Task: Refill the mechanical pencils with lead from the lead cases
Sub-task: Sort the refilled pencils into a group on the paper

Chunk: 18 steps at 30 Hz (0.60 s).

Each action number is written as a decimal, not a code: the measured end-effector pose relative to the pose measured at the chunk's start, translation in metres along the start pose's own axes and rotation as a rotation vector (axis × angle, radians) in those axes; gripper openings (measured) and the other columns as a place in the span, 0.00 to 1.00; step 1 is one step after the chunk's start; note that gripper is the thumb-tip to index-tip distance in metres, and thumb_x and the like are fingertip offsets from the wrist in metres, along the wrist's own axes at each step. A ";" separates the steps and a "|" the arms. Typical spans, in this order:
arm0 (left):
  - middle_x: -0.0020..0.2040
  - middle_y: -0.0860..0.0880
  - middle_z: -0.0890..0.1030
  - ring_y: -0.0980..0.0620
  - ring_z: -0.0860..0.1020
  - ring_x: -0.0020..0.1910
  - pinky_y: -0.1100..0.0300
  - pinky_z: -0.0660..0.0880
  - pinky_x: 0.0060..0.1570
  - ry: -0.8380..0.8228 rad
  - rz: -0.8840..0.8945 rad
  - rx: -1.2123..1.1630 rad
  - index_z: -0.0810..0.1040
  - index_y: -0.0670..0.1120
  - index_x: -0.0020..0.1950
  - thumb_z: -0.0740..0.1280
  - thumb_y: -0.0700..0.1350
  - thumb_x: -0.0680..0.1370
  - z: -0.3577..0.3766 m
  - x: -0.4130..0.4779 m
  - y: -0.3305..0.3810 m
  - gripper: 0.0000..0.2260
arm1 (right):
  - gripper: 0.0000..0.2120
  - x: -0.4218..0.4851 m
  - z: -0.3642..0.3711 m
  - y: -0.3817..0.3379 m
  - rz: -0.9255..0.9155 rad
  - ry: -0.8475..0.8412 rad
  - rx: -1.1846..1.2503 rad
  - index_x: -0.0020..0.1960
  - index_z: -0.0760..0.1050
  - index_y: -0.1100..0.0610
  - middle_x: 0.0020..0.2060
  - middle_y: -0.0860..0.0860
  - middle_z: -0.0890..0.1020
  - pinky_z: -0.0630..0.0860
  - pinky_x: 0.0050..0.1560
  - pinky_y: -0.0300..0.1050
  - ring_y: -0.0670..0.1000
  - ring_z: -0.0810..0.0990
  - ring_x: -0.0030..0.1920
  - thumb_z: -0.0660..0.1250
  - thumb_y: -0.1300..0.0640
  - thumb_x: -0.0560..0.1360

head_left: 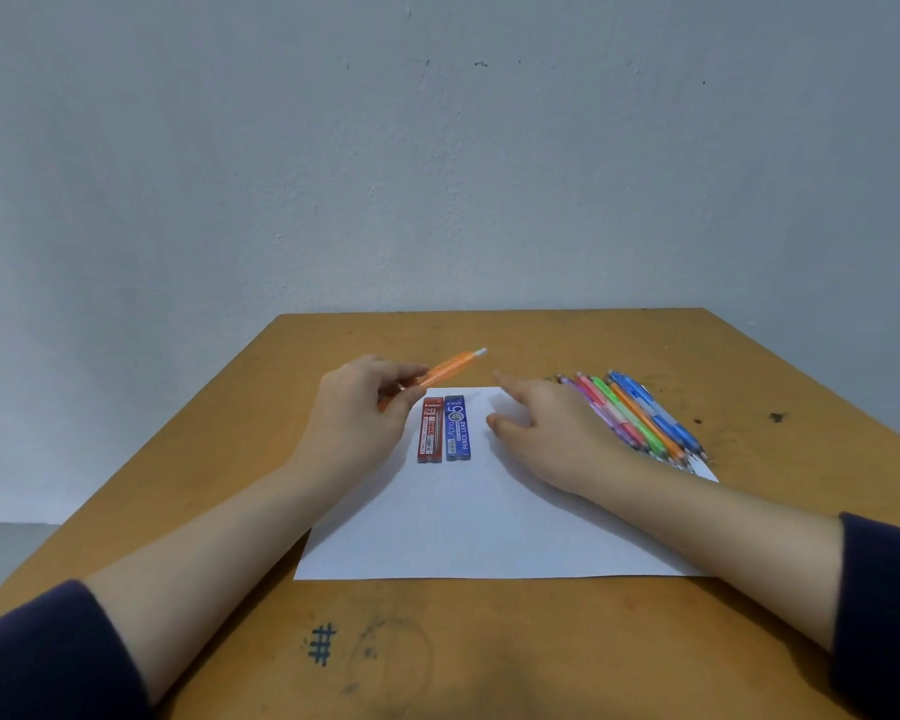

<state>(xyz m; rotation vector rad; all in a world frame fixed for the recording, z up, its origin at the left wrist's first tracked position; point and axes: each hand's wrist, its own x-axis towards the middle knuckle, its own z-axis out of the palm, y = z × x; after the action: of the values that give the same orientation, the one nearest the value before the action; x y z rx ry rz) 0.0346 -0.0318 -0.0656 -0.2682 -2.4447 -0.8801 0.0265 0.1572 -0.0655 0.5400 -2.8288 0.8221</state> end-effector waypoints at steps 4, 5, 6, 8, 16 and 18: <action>0.44 0.54 0.77 0.59 0.73 0.41 0.75 0.67 0.38 -0.024 0.033 -0.016 0.81 0.50 0.59 0.67 0.40 0.77 0.000 0.000 -0.001 0.12 | 0.24 0.003 -0.001 0.004 -0.051 0.184 0.133 0.73 0.64 0.54 0.65 0.51 0.76 0.66 0.61 0.37 0.48 0.73 0.65 0.63 0.59 0.78; 0.44 0.54 0.77 0.61 0.74 0.42 0.75 0.67 0.39 -0.031 0.041 -0.025 0.82 0.50 0.59 0.68 0.40 0.77 -0.001 0.000 -0.002 0.12 | 0.22 0.003 -0.001 0.004 -0.068 0.220 0.162 0.72 0.67 0.54 0.62 0.51 0.78 0.68 0.61 0.37 0.47 0.75 0.62 0.63 0.59 0.78; 0.44 0.55 0.77 0.62 0.74 0.42 0.76 0.67 0.39 -0.037 0.053 -0.033 0.82 0.51 0.58 0.68 0.40 0.77 -0.001 -0.001 -0.002 0.12 | 0.20 0.003 -0.001 0.004 -0.083 0.252 0.184 0.69 0.70 0.55 0.59 0.50 0.80 0.70 0.60 0.38 0.45 0.76 0.59 0.64 0.60 0.78; 0.44 0.56 0.78 0.63 0.74 0.42 0.76 0.67 0.39 -0.037 0.083 -0.046 0.83 0.51 0.57 0.70 0.40 0.76 -0.001 -0.001 -0.002 0.11 | 0.15 0.002 -0.002 0.002 -0.108 0.303 0.210 0.64 0.76 0.55 0.53 0.48 0.82 0.73 0.54 0.32 0.41 0.77 0.51 0.64 0.61 0.77; 0.40 0.61 0.77 0.68 0.74 0.40 0.76 0.67 0.37 -0.032 0.131 -0.102 0.85 0.49 0.51 0.73 0.42 0.73 -0.001 -0.003 0.000 0.08 | 0.09 0.004 -0.005 0.004 -0.043 0.340 0.255 0.54 0.82 0.55 0.46 0.47 0.83 0.67 0.39 0.23 0.41 0.76 0.43 0.67 0.60 0.76; 0.40 0.61 0.77 0.68 0.74 0.41 0.75 0.68 0.37 -0.047 0.135 -0.106 0.85 0.50 0.51 0.73 0.43 0.73 -0.001 -0.004 0.000 0.08 | 0.07 0.005 -0.005 0.006 -0.005 0.335 0.305 0.51 0.83 0.54 0.42 0.45 0.83 0.67 0.38 0.24 0.38 0.76 0.39 0.68 0.61 0.75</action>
<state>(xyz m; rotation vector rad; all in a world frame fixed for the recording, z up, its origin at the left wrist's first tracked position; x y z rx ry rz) 0.0381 -0.0320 -0.0667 -0.4909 -2.3934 -0.9554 0.0196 0.1630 -0.0626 0.3997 -2.4130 1.2252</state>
